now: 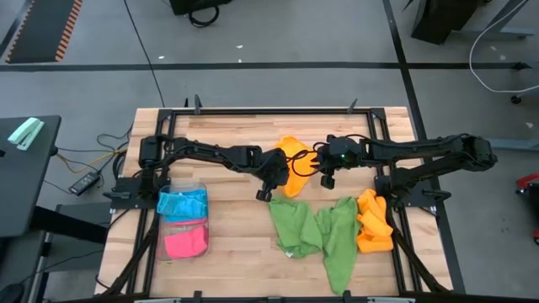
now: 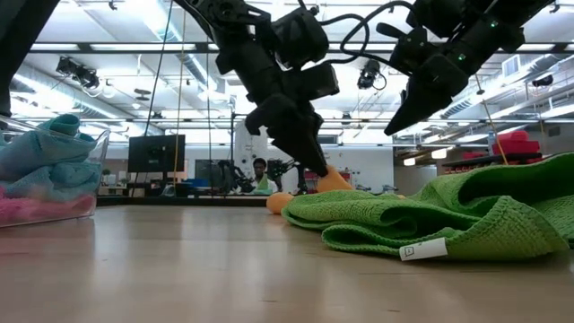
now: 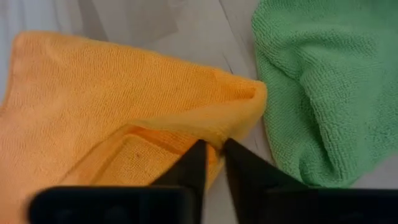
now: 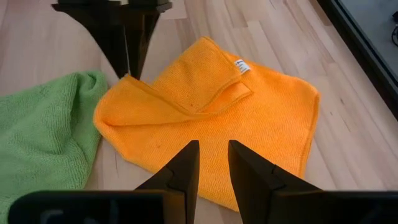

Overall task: Fold microfiber towels
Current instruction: Fold the left yellow microfiber cloth

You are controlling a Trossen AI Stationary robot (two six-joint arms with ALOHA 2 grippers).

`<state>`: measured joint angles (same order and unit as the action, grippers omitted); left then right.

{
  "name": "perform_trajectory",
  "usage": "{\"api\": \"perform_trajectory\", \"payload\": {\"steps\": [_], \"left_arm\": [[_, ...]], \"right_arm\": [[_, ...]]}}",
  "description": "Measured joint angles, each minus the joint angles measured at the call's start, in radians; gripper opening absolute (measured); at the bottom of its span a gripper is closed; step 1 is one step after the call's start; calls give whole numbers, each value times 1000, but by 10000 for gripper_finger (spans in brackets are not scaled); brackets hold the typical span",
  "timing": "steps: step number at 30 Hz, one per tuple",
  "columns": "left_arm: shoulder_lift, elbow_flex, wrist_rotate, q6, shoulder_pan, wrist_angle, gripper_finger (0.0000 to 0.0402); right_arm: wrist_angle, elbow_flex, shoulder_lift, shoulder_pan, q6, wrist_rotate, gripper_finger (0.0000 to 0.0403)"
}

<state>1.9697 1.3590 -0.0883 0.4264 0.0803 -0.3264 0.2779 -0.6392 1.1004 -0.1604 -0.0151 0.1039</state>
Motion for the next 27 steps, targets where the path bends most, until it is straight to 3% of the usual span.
{"api": "perform_trajectory", "payload": {"steps": [3, 14, 23, 27], "left_arm": [[0, 0, 0, -18, 0, 13, 13], [52, 0, 24, -50, 7, 239, 13], [156, 2, 168, -49, 8, 478, 10], [159, 0, 206, -49, 12, 493, 15]], "right_arm": [[0, 0, 0, 0, 0, 0, 93], [-8, 0, 0, 0, 11, 0, 93], [-25, 0, 0, 7, 11, 0, 93], [-28, 0, 0, 6, 8, 0, 93]]}}
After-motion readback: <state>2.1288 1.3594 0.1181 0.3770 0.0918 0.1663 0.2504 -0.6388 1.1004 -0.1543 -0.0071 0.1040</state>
